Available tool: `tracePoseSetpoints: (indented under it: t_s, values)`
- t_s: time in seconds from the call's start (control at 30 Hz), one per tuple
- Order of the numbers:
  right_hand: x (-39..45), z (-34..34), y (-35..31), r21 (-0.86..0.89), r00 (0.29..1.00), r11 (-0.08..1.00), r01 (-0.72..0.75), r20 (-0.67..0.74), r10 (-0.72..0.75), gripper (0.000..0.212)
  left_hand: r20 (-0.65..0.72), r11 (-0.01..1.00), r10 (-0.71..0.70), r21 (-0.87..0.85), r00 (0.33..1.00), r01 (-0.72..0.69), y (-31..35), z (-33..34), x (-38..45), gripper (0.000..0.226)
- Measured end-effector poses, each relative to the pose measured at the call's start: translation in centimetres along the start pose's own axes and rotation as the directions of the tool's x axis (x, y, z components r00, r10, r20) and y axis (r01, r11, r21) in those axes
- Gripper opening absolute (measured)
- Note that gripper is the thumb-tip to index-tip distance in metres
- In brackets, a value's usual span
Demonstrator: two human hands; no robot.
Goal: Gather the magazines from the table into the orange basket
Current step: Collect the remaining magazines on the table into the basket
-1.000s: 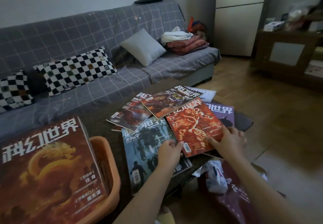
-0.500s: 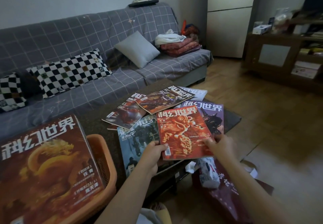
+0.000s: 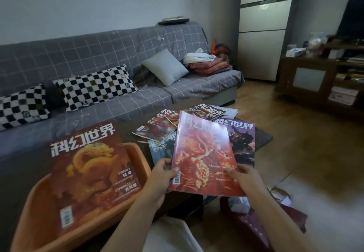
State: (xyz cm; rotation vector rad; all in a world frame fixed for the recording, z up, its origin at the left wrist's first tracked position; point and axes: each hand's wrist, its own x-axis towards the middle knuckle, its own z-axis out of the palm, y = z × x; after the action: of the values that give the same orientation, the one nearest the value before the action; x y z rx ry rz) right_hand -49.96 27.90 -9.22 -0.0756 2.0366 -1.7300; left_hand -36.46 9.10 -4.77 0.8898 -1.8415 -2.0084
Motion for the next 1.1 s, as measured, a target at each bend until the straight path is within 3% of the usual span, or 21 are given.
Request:
tracePoseSetpoints:
  t_s: [0.2,0.4,0.53,0.7,0.83,0.93,1.1]
  values:
    - [-3.5,4.9,-4.4,0.131,0.984,0.985,0.11,0.124,-0.127,0.039,-0.128,0.992,0.107,-0.05,0.986,-0.114,1.8,-6.0,-3.4,0.013]
    - [-5.5,11.7,-7.0,0.121,0.925,0.968,0.221,0.288,-0.248,0.027,-0.299,0.975,0.189,-0.059,0.935,-0.216,1.5,-13.0,-6.0,0.016]
    - [-6.0,16.5,-7.8,0.053,0.886,0.958,0.284,0.368,-0.283,0.025,-0.33,0.962,0.192,-0.123,0.924,-0.243,1.1,-17.2,-7.5,0.033]
    - [-5.9,21.6,-7.9,-0.093,0.847,0.912,0.4,0.418,-0.329,0.031,-0.507,0.971,0.234,0.167,0.83,-0.172,-0.4,-20.0,-8.0,0.033]
    - [-5.5,24.0,-7.4,-0.258,0.817,0.817,0.516,0.435,-0.378,0.033,-0.601,0.863,0.332,0.504,0.727,0.023,-1.3,-20.5,-7.9,0.037]
    - [-5.3,24.4,-6.8,-0.367,0.795,0.724,0.584,0.437,-0.42,0.037,-0.649,0.807,0.39,0.582,0.653,0.097,-2.0,-20.7,-8.1,0.043]
    - [-5.7,24.6,-5.7,-0.511,0.768,0.573,0.641,0.44,-0.466,0.047,-0.678,0.812,0.382,0.571,0.628,0.122,-2.6,-20.8,-8.0,0.054]
